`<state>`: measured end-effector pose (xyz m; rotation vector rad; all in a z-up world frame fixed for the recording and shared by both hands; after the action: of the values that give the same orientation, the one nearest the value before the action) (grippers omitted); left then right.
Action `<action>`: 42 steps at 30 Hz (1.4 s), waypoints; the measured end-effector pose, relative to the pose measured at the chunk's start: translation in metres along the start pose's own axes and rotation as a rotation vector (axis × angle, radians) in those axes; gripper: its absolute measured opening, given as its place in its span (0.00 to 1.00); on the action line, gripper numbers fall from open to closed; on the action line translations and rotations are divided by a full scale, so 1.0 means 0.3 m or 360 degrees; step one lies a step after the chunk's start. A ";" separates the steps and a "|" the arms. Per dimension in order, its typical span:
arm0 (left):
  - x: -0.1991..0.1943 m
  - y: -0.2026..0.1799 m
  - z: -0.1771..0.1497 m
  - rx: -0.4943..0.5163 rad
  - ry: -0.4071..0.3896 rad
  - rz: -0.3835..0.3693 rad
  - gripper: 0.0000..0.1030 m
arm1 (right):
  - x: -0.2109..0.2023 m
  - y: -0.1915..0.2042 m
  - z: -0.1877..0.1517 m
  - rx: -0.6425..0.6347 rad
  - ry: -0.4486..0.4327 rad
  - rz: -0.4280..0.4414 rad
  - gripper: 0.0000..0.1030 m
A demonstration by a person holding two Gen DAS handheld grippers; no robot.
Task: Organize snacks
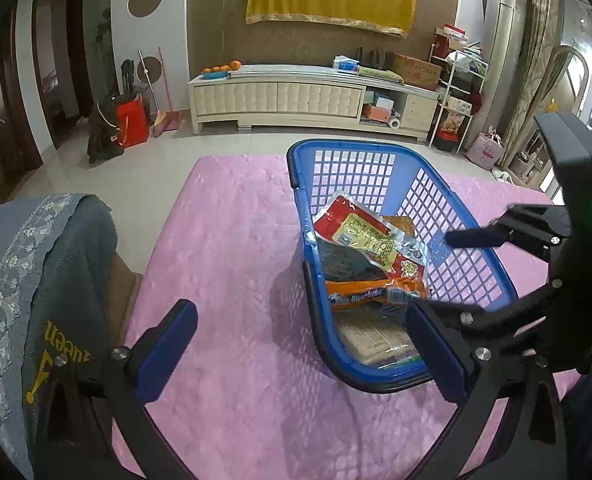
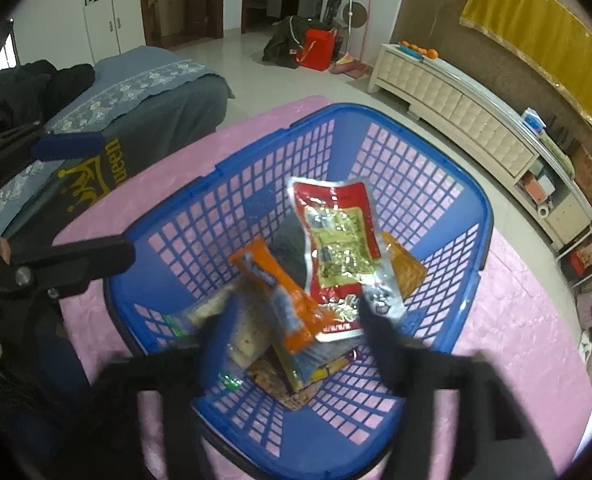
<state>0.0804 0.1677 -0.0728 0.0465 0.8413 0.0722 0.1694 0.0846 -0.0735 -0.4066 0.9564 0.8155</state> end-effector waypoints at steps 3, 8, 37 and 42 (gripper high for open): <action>-0.025 -0.014 0.001 -0.0002 -0.0023 -0.0015 1.00 | -0.038 -0.013 -0.007 0.0035 -0.0046 -0.0018 0.83; -0.090 -0.069 0.006 0.0018 -0.0089 -0.0045 1.00 | -0.121 -0.047 -0.043 0.0159 -0.0118 -0.0049 0.97; -0.573 -0.420 -0.007 0.0079 -0.0502 0.0020 1.00 | -0.818 -0.092 -0.400 0.0705 -0.0688 -0.0297 1.00; -0.617 -0.442 -0.033 0.0099 -0.0530 0.0005 1.00 | -0.849 -0.078 -0.430 0.0716 -0.0699 -0.0292 1.00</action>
<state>-0.0439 0.0204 0.0488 0.1150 0.5102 0.0399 0.0342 -0.1220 0.0720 0.0769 0.6514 0.4730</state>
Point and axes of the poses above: each gripper's, at about its wrist camera, not at the fingertips, and x roughly the way its jaws point, y to its left, z to its top, the point moved 2 cm from there along x, roughly the way its jaws point, and after that the axes turned 11 degrees about x, right-handed, at the moved point
